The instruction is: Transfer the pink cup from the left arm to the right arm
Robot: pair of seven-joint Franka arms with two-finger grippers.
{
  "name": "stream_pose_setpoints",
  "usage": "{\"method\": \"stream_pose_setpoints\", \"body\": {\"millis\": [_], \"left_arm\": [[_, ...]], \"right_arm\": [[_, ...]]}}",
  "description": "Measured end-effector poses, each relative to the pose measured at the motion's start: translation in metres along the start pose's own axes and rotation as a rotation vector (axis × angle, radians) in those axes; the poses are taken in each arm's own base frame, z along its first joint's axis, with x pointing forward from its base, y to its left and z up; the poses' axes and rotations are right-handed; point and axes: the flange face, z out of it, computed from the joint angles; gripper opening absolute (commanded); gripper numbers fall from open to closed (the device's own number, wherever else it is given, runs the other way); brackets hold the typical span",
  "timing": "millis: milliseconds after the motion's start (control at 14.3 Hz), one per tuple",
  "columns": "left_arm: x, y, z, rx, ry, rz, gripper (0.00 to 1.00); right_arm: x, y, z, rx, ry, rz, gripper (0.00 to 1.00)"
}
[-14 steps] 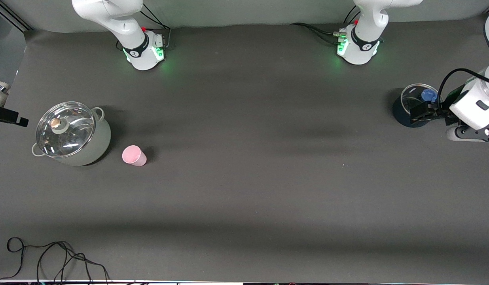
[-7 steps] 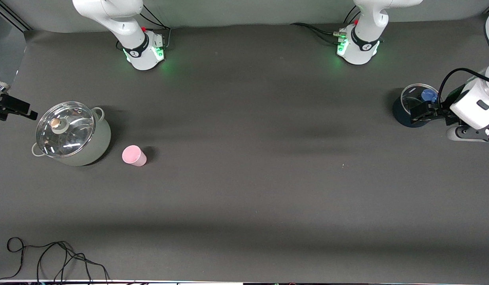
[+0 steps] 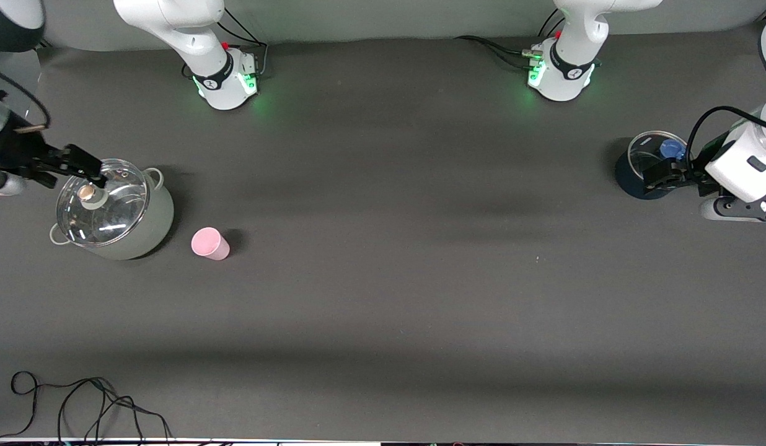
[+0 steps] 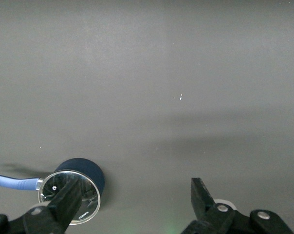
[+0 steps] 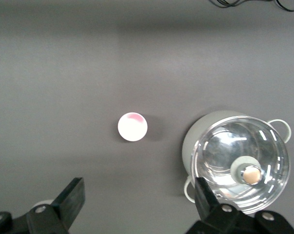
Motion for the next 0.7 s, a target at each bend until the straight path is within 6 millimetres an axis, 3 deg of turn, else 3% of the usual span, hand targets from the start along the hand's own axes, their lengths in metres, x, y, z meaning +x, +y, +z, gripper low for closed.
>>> {"method": "stream_pose_setpoints", "body": {"millis": [350,700], "left_arm": [[0.0,0.0,-0.001,0.0,0.002,0.0,1.0],[0.0,0.0,-0.002,0.0,0.004,0.001,1.0]], "right_arm": [[0.028,0.005,-0.01,-0.005,-0.011,0.016,1.0],[0.034,-0.005,-0.005,-0.005,-0.025,0.0,1.0]]}}
